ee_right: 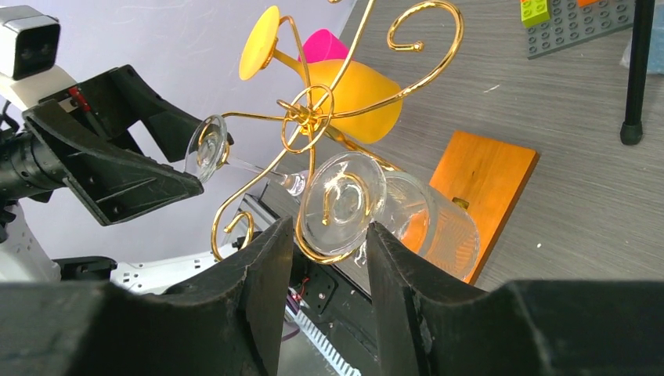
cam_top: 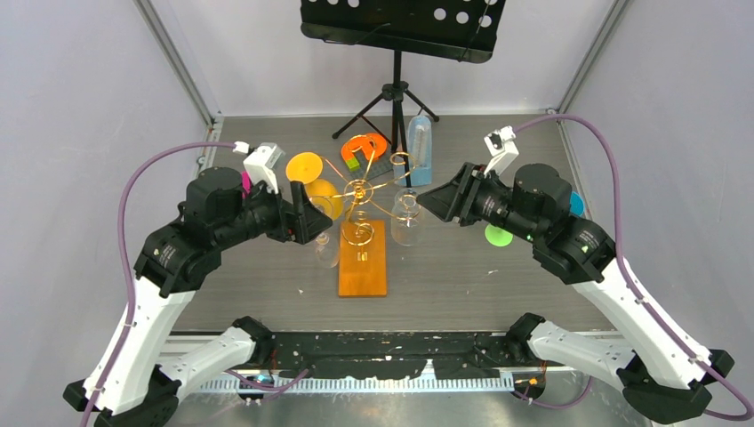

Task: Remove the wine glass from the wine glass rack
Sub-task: Pick up the wine glass from the wine rack.

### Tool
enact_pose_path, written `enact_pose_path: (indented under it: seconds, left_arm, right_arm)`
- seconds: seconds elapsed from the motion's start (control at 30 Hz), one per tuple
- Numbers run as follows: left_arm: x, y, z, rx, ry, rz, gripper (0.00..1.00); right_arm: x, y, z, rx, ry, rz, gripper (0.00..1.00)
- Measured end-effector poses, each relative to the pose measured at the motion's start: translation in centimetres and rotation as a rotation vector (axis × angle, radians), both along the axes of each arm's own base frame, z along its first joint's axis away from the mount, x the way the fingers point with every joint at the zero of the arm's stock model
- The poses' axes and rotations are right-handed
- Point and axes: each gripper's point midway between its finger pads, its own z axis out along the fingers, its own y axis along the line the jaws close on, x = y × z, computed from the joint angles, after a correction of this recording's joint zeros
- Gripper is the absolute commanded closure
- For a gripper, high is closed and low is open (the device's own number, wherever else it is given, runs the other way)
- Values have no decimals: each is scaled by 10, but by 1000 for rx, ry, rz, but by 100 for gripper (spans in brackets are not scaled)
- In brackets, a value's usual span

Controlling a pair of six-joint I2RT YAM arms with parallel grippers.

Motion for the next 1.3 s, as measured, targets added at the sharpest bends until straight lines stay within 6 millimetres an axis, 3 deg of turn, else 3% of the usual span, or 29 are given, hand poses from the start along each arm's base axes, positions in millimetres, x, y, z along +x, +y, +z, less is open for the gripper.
enact_pose_path:
  seconds: [0.43,1.3]
  left_arm:
    - [-1,0,1,-8,4,-5,27]
    - [0,0,0,-8,9,-4,27]
  right_arm:
    - [6,6,-15,-15,41,-4,54]
    - [9,21,-4,66,53,29,56]
